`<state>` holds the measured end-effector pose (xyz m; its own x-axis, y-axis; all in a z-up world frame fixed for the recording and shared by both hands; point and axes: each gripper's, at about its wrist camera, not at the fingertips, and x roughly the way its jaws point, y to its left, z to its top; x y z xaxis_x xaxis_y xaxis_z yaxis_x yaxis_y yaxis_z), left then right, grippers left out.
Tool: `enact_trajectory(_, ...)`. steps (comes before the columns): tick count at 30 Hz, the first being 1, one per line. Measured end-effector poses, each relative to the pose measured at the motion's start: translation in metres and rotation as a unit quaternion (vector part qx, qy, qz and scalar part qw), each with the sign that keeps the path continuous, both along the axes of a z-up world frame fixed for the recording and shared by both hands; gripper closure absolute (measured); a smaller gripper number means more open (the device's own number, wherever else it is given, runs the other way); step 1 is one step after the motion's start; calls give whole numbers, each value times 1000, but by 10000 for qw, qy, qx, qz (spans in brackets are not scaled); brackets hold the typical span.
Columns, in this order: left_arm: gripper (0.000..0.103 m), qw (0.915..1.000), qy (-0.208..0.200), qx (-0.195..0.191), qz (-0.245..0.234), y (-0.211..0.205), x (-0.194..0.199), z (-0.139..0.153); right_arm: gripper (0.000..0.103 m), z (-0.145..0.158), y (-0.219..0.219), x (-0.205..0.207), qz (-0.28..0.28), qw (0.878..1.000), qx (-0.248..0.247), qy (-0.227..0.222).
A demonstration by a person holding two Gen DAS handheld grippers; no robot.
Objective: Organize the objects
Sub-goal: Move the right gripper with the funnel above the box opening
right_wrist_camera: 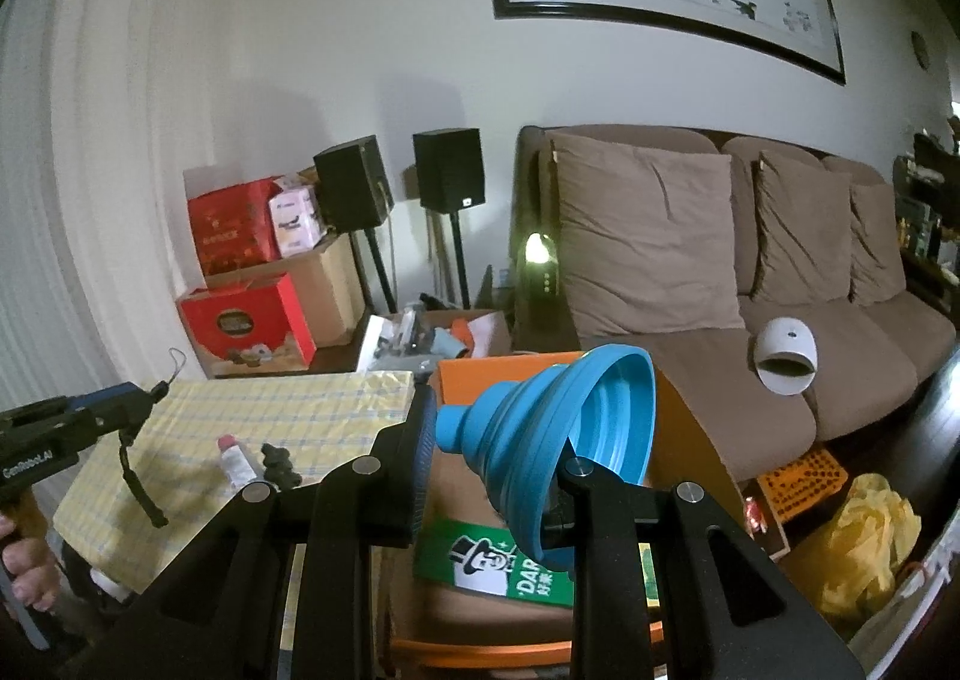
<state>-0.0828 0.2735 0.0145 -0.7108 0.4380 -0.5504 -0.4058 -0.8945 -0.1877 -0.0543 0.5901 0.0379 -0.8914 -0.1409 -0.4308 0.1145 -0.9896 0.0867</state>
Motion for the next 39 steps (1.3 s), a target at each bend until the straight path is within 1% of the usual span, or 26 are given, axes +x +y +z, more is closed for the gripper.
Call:
enact_trajectory(10, 80, 9999, 44, 10, -122, 11, 3, 4, 79, 1, 12, 0, -122, 9999, -56, -4)
enact_trajectory(17, 80, 9997, 140, 51, -179, 16, 4, 12, 79, 5, 16, 4, -125, 9999, -94, 63)
enact_trajectory(34, 80, 9987, 242, 104, -429, 38, 6, 24, 79, 3, 27, 2, -246, 9996, -145, -9)
enact_trajectory(37, 80, 9985, 273, 83, -474, 44, 6, 24, 79, 2, 29, 1, -249, 9995, -190, -16)
enact_trajectory(39, 80, 9981, 349, 2, -504, 49, 8, 24, 79, 2, 28, 1, -222, 9995, -214, -23)
